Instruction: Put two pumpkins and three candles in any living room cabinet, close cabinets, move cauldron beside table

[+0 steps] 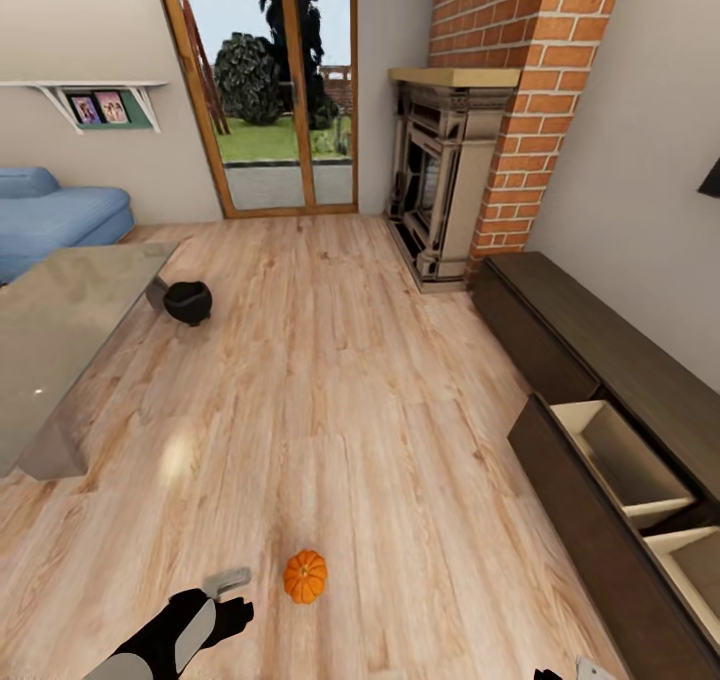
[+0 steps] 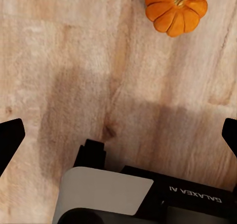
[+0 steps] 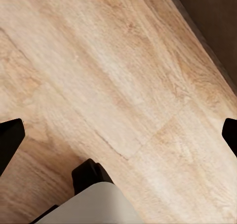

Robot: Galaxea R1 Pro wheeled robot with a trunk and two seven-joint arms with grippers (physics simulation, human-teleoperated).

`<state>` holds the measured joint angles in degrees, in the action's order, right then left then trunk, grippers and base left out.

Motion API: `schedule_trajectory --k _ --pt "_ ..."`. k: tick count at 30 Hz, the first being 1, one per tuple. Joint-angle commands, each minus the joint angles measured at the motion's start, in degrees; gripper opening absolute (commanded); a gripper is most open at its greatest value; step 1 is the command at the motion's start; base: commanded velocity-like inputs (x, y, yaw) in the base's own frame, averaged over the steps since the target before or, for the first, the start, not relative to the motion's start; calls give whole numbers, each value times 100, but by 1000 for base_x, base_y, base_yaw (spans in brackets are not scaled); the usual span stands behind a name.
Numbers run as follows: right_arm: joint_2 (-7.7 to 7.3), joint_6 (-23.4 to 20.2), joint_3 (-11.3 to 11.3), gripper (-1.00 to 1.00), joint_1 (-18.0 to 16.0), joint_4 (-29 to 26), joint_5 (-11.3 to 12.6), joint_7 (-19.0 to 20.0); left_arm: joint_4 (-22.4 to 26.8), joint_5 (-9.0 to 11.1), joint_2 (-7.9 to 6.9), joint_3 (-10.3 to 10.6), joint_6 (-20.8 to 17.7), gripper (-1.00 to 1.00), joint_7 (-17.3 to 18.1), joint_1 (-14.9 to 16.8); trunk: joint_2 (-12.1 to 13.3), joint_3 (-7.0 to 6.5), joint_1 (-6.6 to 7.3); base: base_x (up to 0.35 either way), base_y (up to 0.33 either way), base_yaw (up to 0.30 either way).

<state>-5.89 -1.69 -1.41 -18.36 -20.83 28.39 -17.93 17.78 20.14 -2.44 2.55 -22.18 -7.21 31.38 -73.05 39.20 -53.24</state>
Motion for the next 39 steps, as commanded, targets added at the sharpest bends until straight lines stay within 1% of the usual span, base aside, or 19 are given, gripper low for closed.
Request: schedule_trajectory --k 1,20,29,39 --pt "0 1 0 100 1 0 0 0 -1 -1 2 0 1 100 0 0 0 -7 0 30 0 217" --pt "0 2 0 100 3 0 0 0 -2 -1 6 0 -4 100 0 0 0 -137 0 5 0 217" --pt "0 2 0 100 1 0 0 0 -2 -1 6 0 0 100 0 0 0 -198 0 164 74 217" --pt "0 -7 0 100 3 0 0 0 -2 -1 10 0 1 100 0 0 0 -262 0 27 9 208"
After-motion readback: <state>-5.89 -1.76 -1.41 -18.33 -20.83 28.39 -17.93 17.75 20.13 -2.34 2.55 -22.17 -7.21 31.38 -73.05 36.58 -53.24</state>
